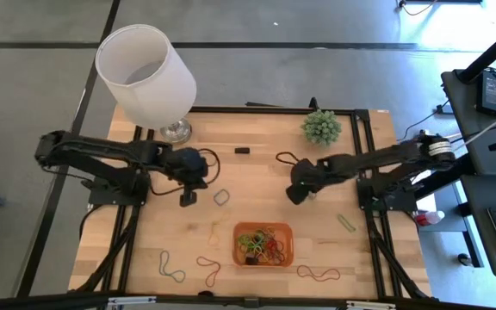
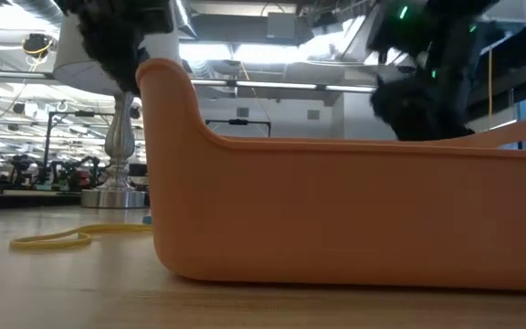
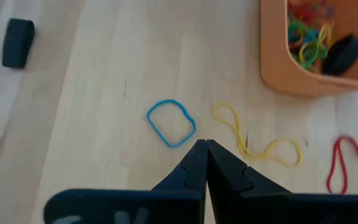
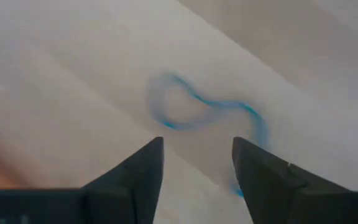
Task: Pick and place rubber bands into bin
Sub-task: Put the blue rubber band into the orange bin
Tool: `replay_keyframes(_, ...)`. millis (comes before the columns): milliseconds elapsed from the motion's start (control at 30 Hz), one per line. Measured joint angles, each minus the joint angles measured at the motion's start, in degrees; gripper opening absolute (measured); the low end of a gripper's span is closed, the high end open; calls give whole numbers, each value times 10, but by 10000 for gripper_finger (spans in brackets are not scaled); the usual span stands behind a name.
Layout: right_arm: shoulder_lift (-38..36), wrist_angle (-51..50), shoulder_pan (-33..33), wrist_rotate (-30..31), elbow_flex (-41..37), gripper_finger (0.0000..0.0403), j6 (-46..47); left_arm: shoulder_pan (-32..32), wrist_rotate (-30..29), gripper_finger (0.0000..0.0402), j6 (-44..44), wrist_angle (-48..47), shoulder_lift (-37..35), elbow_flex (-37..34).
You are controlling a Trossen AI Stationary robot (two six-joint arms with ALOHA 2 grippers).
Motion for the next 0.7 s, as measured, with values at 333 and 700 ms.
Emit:
replay_keyframes(333,107,-65,-59,-45,13,154,-16,61,38,3,44,20,-72,-71)
replay_keyframes(700,166,-68,-64,-62,22,16,5,84,72,3,85,18,-71,-71)
